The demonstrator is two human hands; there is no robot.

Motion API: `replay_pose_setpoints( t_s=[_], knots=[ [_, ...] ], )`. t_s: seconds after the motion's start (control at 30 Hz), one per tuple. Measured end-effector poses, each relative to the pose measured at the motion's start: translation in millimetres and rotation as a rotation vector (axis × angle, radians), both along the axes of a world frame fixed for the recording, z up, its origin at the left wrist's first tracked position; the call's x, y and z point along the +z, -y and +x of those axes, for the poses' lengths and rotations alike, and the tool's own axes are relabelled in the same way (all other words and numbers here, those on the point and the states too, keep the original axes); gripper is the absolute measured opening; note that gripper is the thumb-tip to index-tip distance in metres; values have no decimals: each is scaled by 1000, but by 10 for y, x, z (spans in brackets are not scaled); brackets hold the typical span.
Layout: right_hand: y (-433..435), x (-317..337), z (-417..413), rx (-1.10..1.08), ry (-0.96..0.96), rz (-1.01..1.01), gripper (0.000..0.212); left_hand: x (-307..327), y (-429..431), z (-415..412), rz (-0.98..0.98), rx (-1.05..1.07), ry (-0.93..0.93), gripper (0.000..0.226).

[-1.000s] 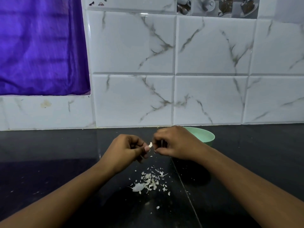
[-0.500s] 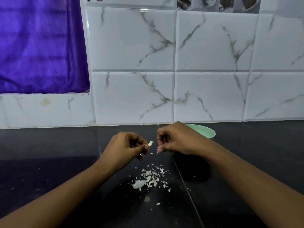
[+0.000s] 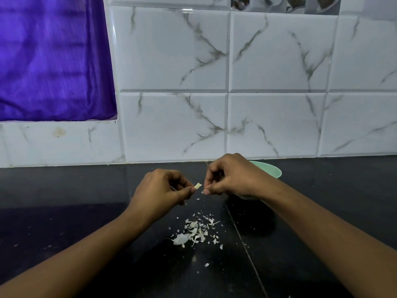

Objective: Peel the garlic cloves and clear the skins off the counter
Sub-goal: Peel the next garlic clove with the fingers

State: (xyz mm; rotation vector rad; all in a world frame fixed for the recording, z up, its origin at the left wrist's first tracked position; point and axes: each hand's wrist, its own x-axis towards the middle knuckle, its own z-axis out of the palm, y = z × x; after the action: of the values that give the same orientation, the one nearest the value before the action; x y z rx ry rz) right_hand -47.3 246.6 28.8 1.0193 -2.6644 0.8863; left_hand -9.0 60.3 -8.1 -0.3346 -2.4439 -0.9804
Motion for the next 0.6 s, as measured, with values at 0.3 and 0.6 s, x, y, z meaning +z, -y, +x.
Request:
replay_pose_setpoints(
  t_s=[0.3, 0.6],
  knots=[
    [27, 4, 18, 35, 8, -232, 28, 26, 5, 17, 17, 18, -11, 13],
    [77, -124, -54, -9, -39, -169, 4, 15, 3, 9, 10, -1, -13, 13]
  ],
)
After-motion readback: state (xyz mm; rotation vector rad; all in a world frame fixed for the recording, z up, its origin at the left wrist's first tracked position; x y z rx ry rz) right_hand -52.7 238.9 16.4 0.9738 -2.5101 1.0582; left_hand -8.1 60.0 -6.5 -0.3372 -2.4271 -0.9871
